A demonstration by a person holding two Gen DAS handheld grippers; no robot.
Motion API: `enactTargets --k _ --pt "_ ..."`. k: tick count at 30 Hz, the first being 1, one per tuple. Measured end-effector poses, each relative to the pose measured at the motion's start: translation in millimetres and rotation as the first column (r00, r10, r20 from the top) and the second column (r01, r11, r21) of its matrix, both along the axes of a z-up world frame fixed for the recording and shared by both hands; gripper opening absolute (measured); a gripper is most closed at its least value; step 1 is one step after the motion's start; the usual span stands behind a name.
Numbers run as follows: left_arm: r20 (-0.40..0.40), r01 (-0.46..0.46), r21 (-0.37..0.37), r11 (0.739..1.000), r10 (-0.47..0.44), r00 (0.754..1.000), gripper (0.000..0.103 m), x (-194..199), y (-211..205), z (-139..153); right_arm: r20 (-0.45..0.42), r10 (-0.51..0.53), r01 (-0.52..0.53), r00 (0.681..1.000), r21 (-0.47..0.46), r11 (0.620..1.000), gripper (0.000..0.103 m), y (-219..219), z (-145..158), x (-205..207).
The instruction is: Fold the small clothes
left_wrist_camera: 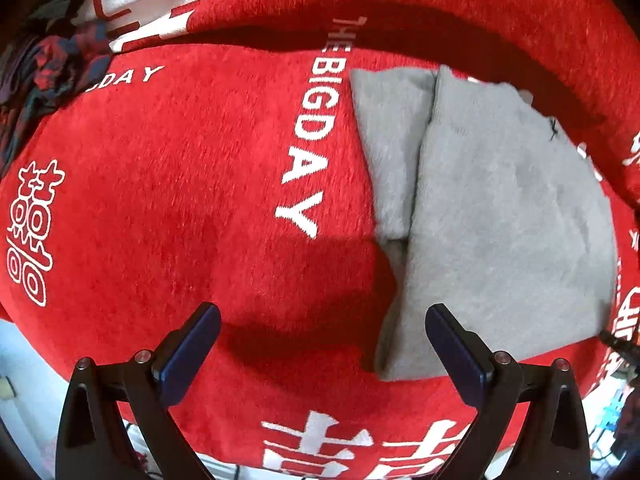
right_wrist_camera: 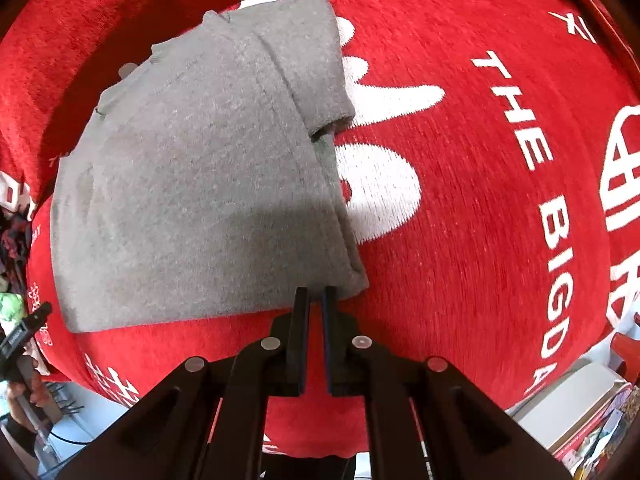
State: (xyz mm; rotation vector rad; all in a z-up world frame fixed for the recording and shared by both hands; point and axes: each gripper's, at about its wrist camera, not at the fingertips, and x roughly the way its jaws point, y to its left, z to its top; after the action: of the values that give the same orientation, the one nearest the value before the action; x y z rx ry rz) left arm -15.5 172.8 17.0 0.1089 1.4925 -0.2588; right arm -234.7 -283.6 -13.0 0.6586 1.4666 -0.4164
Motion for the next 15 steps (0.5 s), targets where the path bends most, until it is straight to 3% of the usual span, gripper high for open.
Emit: enactTargets --k 9,15 --pt "0.024 0.042 -0.023 0.999 -0.041 0.999 0.103 -3 -20 13 0.060 -0.001 0.000 0.998 0.027 1.000 0.008 21 18 8" --pt "0.069 0.009 -0.020 1.000 -0.007 0.998 0.103 16 -23 14 0.103 0.045 -0.051 0.994 0.055 0.997 0.008 45 23 26"
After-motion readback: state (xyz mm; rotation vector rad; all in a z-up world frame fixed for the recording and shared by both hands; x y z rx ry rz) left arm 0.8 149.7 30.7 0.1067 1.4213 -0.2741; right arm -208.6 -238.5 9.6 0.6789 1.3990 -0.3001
